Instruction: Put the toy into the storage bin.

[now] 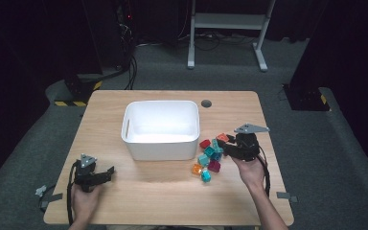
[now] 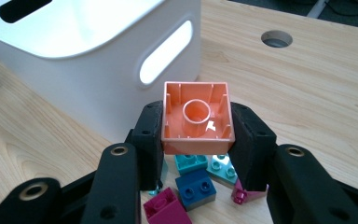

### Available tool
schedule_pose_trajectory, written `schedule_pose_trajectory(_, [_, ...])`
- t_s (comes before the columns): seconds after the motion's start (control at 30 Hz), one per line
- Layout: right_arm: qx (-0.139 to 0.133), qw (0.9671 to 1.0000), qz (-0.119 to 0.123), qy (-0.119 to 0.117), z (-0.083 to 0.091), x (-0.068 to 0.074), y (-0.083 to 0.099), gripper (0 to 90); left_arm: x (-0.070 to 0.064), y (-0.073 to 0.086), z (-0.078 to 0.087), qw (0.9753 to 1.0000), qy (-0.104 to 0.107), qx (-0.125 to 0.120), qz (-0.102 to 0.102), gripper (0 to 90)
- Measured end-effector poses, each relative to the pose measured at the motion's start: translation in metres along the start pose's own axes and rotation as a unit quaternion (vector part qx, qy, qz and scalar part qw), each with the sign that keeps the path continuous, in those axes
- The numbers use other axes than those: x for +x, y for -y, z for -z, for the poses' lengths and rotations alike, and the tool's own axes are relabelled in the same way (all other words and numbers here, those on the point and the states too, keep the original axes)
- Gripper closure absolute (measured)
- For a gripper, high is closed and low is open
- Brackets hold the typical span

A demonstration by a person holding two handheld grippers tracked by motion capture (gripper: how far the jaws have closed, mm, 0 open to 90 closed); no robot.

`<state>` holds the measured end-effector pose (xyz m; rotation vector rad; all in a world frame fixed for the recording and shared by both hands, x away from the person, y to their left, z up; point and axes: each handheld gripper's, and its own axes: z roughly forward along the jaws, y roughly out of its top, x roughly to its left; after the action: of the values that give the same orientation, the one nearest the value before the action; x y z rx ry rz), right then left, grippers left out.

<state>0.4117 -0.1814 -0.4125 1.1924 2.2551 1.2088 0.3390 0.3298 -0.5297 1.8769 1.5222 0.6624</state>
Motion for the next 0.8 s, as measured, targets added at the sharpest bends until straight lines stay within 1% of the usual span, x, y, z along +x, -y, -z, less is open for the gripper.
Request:
schedule_pose_trajectory(0.07, [0.001,1.0000,0.001,-0.001,-0.002,0.001,0.000,58.9,0.000,0.000,0.000,1.0000,0.000,0.000,0.000,16.4])
schedule_pose_trajectory(0.13, [0.010,0.9999,-0.002,-0.003,-0.007,0.002,0.000,58.9,0.000,0.000,0.000,1.0000,-0.001,0.000,0.000,16.5])
schedule_pose_trajectory(0.17, [0.007,1.0000,0.000,-0.005,-0.007,0.004,0.000,58.9,0.000,0.000,0.000,1.0000,-0.002,0.000,0.001,16.5])
schedule_pose_trajectory(0.23, [0.001,1.0000,0.007,-0.005,-0.005,0.005,-0.001,58.9,0.000,-0.001,-0.001,1.0000,-0.002,0.000,0.003,16.5])
schedule_pose_trajectory(0.37, [0.007,1.0000,0.004,-0.004,0.001,0.001,-0.007,59.0,0.000,-0.001,-0.001,1.0000,-0.004,0.000,0.002,16.8])
schedule_pose_trajectory(0.43, [0.004,0.9999,0.012,-0.002,0.006,0.004,-0.012,58.9,0.000,-0.001,-0.001,1.0000,-0.004,0.000,0.002,16.8])
schedule_pose_trajectory(0.53, [-0.010,0.9997,0.023,-0.004,0.011,0.010,-0.019,58.9,0.000,-0.001,-0.001,1.0000,-0.004,0.000,0.002,16.8])
schedule_pose_trajectory(0.63, [-0.011,0.9997,0.022,-0.009,0.007,0.012,-0.020,58.9,0.000,-0.001,-0.001,1.0000,-0.005,0.000,0.003,16.8])
schedule_pose_trajectory(0.73, [0.005,0.9996,0.025,-0.010,-0.001,0.012,-0.020,59.0,0.000,-0.001,-0.001,1.0000,-0.005,0.000,0.004,16.8])
schedule_pose_trajectory(0.8, [0.008,0.9996,0.025,-0.009,-0.001,0.013,-0.020,58.9,0.000,-0.001,-0.001,1.0000,-0.005,0.000,0.003,16.9])
